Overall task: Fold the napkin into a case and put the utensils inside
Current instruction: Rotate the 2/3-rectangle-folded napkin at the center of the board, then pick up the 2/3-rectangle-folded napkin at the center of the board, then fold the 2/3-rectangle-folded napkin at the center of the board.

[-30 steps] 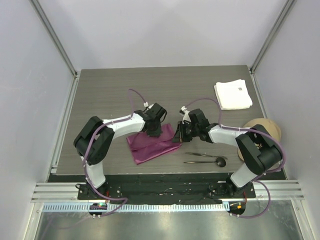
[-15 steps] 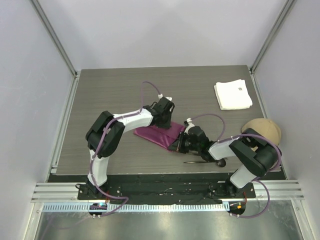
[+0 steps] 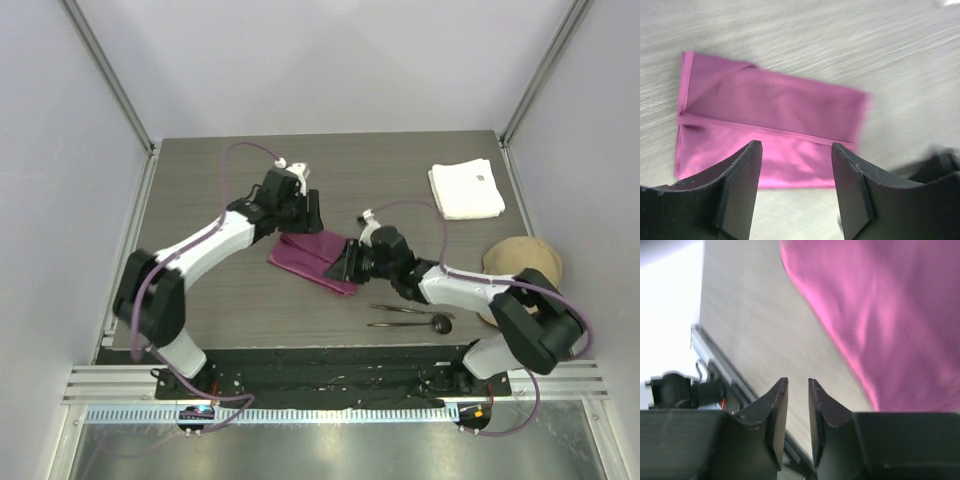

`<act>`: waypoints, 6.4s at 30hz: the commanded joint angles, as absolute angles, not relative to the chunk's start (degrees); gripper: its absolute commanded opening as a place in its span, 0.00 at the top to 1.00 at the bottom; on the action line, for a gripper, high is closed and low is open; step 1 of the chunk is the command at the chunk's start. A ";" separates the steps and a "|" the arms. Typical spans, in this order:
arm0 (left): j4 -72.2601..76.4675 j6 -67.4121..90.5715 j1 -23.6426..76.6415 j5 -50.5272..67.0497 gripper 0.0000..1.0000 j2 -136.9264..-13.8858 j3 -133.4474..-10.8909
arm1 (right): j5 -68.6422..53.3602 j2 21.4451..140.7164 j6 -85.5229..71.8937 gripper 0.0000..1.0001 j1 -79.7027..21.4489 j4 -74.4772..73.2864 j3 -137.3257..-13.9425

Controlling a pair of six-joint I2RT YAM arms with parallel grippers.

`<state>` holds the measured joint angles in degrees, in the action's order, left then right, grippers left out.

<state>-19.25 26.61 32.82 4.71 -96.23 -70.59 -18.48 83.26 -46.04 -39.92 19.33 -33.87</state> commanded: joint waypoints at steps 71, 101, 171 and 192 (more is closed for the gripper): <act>-37.51 63.97 14.94 -21.44 0.36 -63.04 -45.08 | -7.68 111.53 -6.78 0.36 -48.94 -21.87 -81.65; -4.93 54.84 12.92 14.33 0.17 -75.92 -41.21 | -2.25 108.11 -11.95 0.32 -44.67 -30.59 -89.13; -7.64 45.72 9.23 23.20 0.27 -74.61 -42.62 | -45.85 120.76 -22.39 0.99 -37.10 -1.69 -79.90; 1.14 58.97 13.36 24.17 0.22 -90.70 -45.79 | -51.51 120.85 -32.78 0.99 -34.45 11.60 -75.06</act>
<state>-3.79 56.36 12.80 23.62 -89.56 -43.20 -50.65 123.24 -31.75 -34.50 9.04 -75.26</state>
